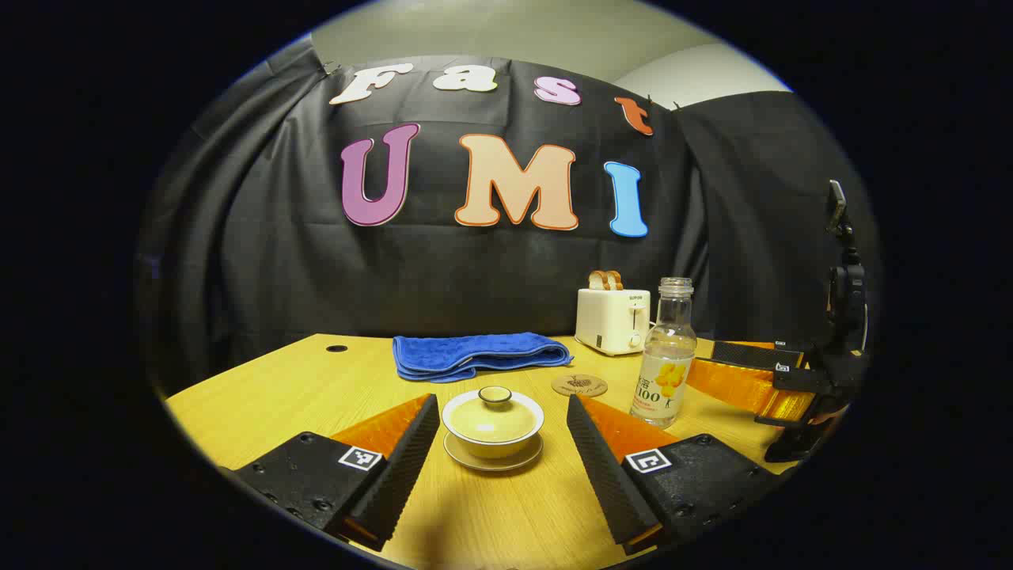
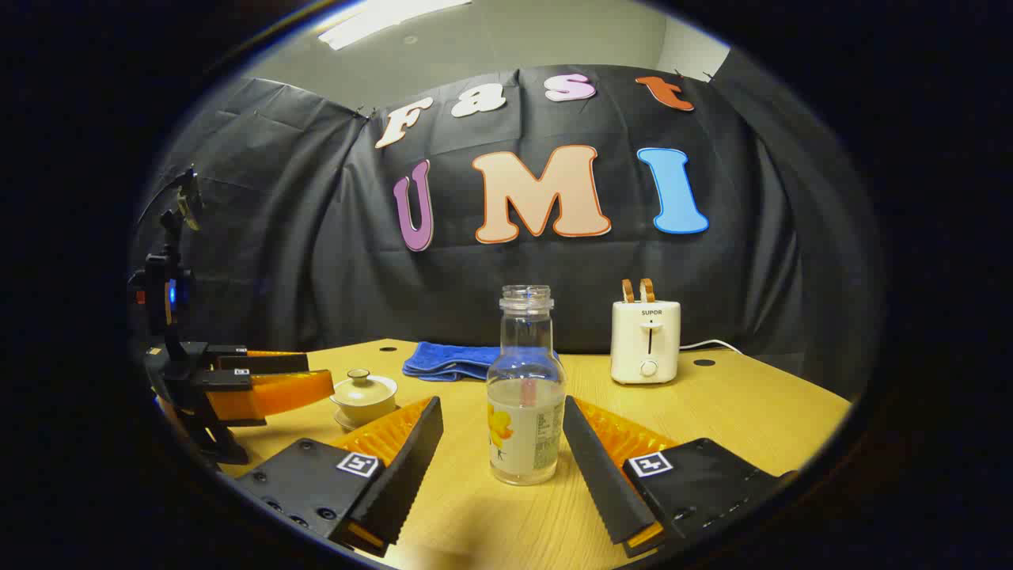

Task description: Open the teacup lid with one hand, grasp the water bottle and pour water into the teacup with the other hand; after pouring, place the water bottle on the coaster and then close the teacup lid.

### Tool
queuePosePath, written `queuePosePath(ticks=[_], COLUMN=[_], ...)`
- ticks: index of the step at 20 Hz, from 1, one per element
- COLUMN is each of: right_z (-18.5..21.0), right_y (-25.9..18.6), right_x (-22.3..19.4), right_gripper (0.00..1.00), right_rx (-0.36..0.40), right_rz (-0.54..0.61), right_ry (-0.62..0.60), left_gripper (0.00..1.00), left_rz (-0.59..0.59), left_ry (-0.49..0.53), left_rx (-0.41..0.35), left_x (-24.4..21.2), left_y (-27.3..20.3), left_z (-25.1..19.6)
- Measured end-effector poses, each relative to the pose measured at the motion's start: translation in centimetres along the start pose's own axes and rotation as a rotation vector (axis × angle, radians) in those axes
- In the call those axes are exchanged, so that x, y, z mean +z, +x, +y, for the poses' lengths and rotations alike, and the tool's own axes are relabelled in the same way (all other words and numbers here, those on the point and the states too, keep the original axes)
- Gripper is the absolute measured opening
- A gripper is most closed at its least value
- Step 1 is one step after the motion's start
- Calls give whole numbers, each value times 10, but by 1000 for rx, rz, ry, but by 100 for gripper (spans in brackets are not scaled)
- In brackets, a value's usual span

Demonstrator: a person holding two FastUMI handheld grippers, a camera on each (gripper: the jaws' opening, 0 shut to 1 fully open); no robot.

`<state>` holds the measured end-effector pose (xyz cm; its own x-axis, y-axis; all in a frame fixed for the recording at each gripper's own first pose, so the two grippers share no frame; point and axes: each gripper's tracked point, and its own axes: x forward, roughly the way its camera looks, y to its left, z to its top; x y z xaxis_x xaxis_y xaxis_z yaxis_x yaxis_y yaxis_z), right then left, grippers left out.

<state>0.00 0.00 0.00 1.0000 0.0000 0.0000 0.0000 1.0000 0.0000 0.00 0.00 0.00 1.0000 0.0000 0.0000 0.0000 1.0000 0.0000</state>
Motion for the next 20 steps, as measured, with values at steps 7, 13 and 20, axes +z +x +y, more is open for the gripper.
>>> queuePosePath(ticks=[7, 13, 20], right_z=[-1, 5, 2], right_y=[-2, -2, -2], right_x=[-1, 0, 0], right_gripper=[98, 96, 96], right_rx=[-10, 24, 9], right_rz=[2, 0, 0], right_ry=[-1, 0, -1], left_gripper=[95, 95, 95], left_rz=[-18, -18, -15], left_ry=[21, 18, 17], left_rx=[-5, -4, -4], left_x=[3, 3, 2], left_y=[-3, -5, -5], left_z=[-4, -5, -6])
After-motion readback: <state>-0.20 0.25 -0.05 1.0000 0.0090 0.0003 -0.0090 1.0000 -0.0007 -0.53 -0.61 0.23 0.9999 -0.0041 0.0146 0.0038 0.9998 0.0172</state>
